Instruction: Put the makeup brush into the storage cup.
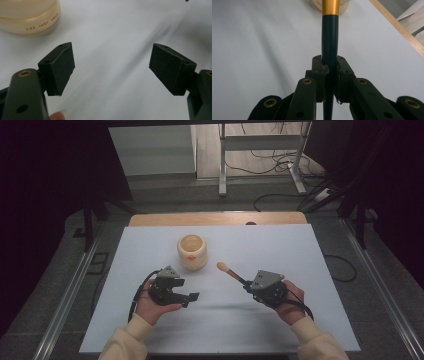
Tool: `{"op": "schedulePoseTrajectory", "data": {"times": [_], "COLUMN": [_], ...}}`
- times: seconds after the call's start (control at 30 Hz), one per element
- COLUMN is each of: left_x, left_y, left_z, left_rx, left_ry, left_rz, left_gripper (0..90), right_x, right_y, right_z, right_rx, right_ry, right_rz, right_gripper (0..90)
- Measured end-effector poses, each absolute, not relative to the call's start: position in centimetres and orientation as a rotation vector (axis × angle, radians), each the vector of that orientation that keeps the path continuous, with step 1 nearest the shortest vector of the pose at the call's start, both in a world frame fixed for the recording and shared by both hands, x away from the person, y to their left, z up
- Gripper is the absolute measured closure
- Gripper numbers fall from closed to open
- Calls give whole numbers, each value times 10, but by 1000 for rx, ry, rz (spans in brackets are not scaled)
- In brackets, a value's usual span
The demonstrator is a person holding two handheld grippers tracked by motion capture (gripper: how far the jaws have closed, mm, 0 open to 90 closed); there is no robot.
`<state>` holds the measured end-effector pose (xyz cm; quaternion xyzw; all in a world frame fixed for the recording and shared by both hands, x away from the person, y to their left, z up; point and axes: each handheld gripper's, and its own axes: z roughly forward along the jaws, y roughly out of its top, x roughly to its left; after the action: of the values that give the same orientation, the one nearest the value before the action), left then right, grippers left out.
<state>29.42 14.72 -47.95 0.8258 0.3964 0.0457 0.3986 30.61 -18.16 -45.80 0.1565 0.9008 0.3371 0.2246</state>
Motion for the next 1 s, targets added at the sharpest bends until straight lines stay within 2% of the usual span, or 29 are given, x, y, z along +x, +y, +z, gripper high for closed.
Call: {"op": "schedulePoseTrajectory", "data": {"times": [1.0], "left_x": [298], "left_y": [140], "left_z": [-478], "left_rx": [2008], "left_ry": [1006], "left_rz": [91], "left_gripper": [219], "right_x": [309], "right_y": [-189], "right_z": [-454], "right_rx": [542], "right_ry": [2458], "right_rz": [1058], "right_gripper": [806]}}
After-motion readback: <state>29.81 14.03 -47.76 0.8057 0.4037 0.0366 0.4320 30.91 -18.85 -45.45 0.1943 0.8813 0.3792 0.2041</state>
